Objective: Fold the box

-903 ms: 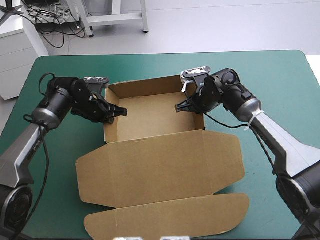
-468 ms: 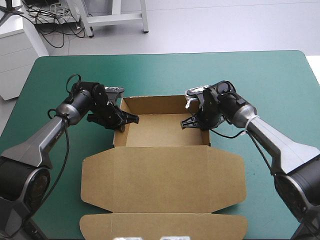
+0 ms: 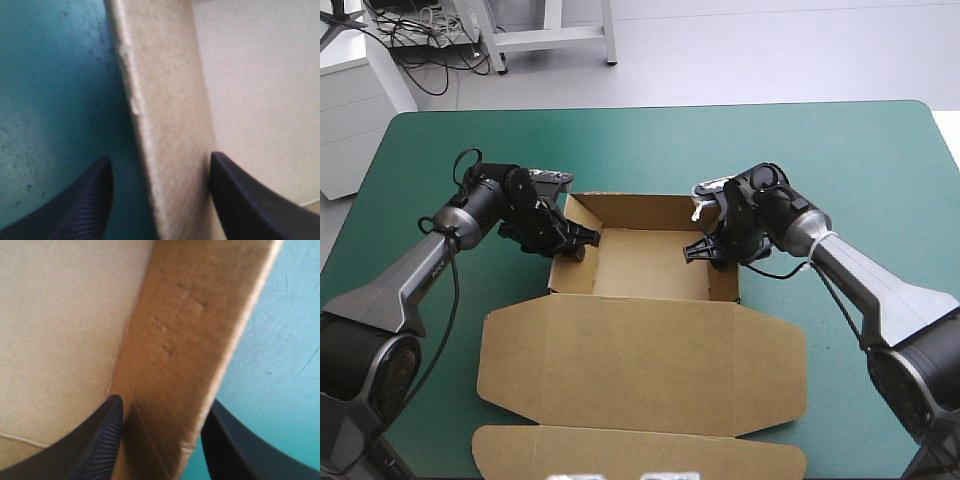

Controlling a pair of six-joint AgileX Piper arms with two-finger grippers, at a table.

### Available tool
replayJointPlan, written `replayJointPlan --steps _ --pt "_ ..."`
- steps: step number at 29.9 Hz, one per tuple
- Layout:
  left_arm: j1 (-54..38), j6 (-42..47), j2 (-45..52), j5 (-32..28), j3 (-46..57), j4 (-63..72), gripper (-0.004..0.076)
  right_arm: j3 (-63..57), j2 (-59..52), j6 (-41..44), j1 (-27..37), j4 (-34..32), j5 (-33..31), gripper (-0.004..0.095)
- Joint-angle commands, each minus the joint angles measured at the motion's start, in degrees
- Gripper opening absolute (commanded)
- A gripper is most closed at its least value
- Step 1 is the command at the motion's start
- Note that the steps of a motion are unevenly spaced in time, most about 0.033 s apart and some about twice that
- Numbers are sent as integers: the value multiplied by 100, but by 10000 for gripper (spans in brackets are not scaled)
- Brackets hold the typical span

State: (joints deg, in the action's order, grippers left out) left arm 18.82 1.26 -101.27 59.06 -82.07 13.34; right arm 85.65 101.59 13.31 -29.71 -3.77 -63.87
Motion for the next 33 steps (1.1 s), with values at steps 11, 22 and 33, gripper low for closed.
replayJointPlan --steps 11,22,33 --pt "19 -49 267 579 -1596 -488 566 1014 -247 -183 2 -509 -792 558" --pt "19 -49 461 1451 -3465 -1146 379 2195 -375 -432 2 -274 -792 496" --pt "19 -239 1756 1460 -3517 -2185 -10 2195 -503 294 13 -783 -803 482"
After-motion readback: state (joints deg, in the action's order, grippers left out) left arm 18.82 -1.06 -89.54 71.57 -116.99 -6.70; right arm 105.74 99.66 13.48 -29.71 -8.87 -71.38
